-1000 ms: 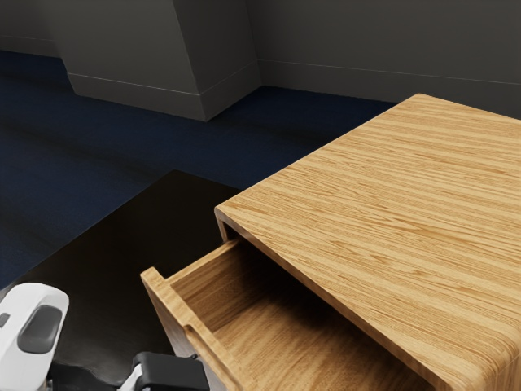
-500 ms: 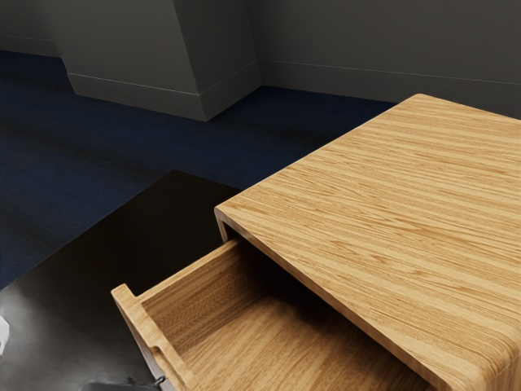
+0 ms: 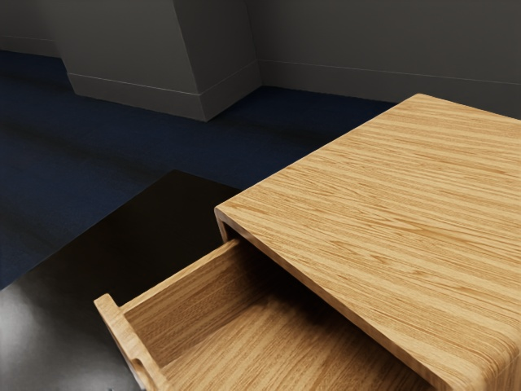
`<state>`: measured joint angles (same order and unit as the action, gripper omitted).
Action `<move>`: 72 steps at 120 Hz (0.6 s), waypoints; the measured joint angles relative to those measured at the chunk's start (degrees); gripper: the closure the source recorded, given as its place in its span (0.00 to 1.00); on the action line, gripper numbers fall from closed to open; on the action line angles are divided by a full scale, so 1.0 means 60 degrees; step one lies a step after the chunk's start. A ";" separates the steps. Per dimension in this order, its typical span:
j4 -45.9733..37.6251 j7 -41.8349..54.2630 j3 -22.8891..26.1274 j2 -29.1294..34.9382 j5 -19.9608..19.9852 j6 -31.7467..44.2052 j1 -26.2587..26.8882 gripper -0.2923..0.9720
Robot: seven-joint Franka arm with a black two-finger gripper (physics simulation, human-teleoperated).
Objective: Pull the drawer handle with one arm to open the drawer
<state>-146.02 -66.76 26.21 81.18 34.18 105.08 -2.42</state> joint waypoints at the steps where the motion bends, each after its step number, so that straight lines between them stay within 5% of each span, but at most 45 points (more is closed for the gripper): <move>1: -0.0001 -0.0001 -0.0001 0.0018 0.0000 -0.0013 0.0000 0.24; 72: 0.0000 -0.0126 0.0017 0.0747 -0.0111 -0.0895 0.0314 0.24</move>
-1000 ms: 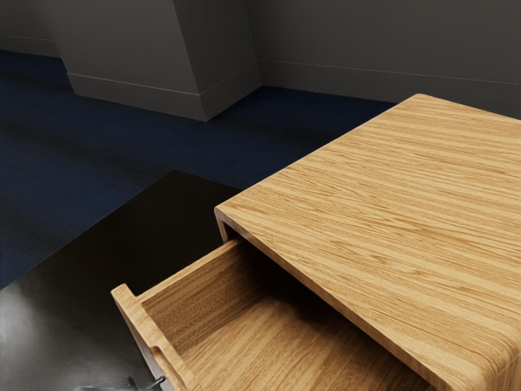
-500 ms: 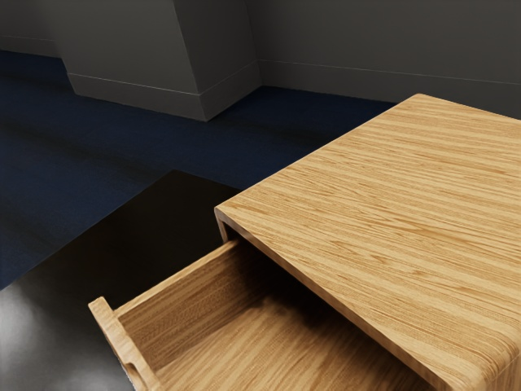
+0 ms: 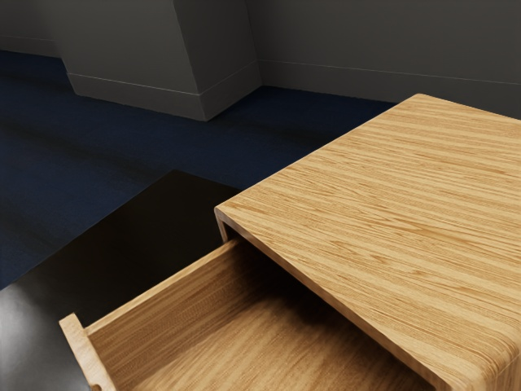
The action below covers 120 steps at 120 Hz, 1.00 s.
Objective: Pull the drawer handle with one arm to open the drawer
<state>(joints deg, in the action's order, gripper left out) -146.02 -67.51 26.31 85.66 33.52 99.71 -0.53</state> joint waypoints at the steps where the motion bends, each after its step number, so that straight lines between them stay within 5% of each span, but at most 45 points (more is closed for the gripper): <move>1: 0.0003 -0.0003 -0.0002 0.0017 -0.0004 -0.0015 0.0001 0.24; 88: 0.0454 -0.0307 -0.1239 0.1647 -0.1178 -0.1907 0.0359 0.24; 108: 0.2540 -0.0474 -0.2564 0.2150 -0.2162 -0.3204 0.0338 0.24; 120: 0.3970 -0.0587 -0.3366 0.1144 -0.3021 -0.3790 0.0273 0.24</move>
<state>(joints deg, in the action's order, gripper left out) -122.20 -71.03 6.11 92.53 15.39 76.97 1.10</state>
